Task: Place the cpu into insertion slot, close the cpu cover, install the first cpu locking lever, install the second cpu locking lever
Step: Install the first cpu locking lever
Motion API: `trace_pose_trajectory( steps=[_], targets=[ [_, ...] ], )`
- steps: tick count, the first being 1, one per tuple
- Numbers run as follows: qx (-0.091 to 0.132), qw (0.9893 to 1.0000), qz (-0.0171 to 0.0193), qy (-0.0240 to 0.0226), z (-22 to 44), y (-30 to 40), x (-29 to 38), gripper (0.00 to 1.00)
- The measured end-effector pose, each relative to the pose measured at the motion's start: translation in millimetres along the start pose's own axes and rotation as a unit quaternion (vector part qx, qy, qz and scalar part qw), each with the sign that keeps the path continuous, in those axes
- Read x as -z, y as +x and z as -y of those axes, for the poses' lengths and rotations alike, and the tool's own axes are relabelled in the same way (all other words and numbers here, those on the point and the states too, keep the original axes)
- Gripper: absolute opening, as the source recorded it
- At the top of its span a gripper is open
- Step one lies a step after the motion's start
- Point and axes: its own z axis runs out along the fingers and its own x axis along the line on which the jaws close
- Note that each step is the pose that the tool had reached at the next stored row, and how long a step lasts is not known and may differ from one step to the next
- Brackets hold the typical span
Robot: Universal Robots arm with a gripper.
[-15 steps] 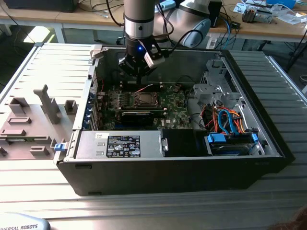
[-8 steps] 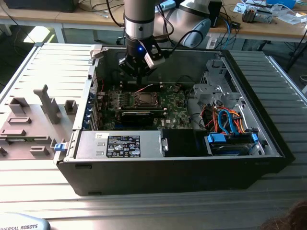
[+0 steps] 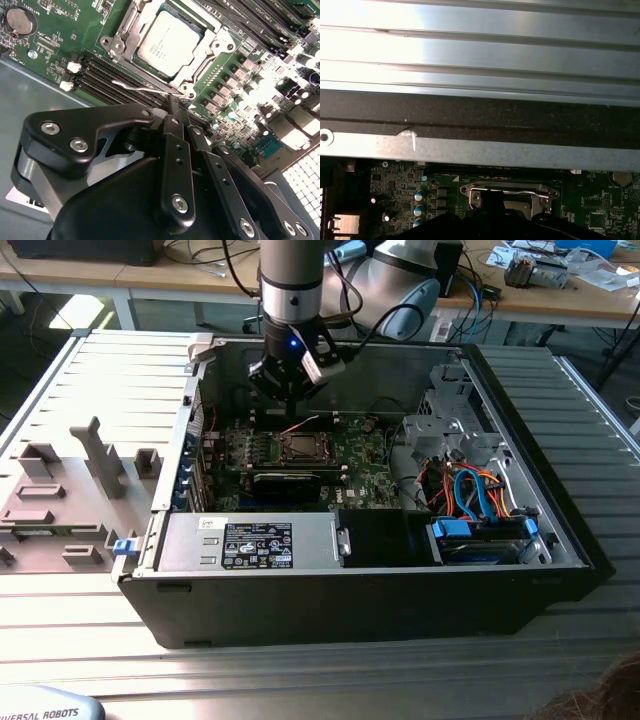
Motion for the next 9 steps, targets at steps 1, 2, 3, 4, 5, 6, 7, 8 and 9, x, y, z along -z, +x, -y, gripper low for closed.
trace_pose_trajectory(
  steps=[1,2,3,4,5,6,7,8,9],
  targets=[
    [0.0,1.0,0.0,0.0,0.0,-0.2,-0.2,0.11],
    [0.0,1.0,0.0,0.0,0.0,-0.3,-0.4,0.11],
    [0.0,1.0,0.0,0.0,0.0,-0.5,-0.6,0.11],
    [0.0,1.0,0.0,0.0,0.0,-0.7,-0.9,0.11],
    [0.0,1.0,0.0,0.0,0.1,-0.8,-1.1,0.11],
    [0.0,1.0,0.0,0.0,0.1,-0.9,-1.5,0.11],
    [0.0,1.0,0.0,0.0,0.1,-1.0,-1.7,0.11],
    [0.0,1.0,0.0,0.0,0.1,-1.1,-1.9,0.11],
    [0.0,1.0,0.0,0.0,0.1,-1.2,-2.1,0.11]
  ],
)
